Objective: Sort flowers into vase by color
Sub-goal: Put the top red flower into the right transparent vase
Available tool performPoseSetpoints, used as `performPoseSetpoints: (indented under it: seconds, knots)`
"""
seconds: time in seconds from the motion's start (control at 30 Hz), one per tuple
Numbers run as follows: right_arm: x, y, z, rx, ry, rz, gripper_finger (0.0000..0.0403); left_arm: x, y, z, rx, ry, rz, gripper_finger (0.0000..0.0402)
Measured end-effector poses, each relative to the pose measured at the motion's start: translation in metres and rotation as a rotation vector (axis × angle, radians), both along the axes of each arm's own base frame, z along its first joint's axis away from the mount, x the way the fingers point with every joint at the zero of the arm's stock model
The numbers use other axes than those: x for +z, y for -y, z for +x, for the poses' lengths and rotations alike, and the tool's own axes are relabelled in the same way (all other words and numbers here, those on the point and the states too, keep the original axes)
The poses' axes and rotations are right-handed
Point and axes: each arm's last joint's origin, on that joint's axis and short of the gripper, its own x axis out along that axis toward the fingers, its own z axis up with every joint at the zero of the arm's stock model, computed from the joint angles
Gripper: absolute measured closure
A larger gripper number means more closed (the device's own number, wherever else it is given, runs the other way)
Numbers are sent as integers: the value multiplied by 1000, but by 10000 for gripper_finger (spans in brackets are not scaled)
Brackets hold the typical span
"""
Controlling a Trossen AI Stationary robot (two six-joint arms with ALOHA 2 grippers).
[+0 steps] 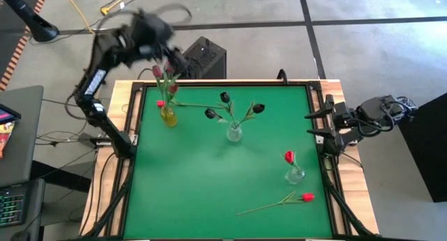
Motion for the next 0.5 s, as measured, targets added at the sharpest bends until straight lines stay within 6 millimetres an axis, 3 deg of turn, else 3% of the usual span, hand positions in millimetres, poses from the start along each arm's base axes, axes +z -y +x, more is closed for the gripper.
performPoseSetpoints:
  seconds: [0.2,0.33,0.5]
  knots:
    - [0,1,0,-26,0,0,133,-15,-76,-47,185,-64,-35,157]
    - [0,3,0,-56,0,-1,133,-48,-120,-73,266,-93,-131,157]
    - [0,4,1,-88,0,-2,133,-105,-166,-94,345,-122,-188,157]
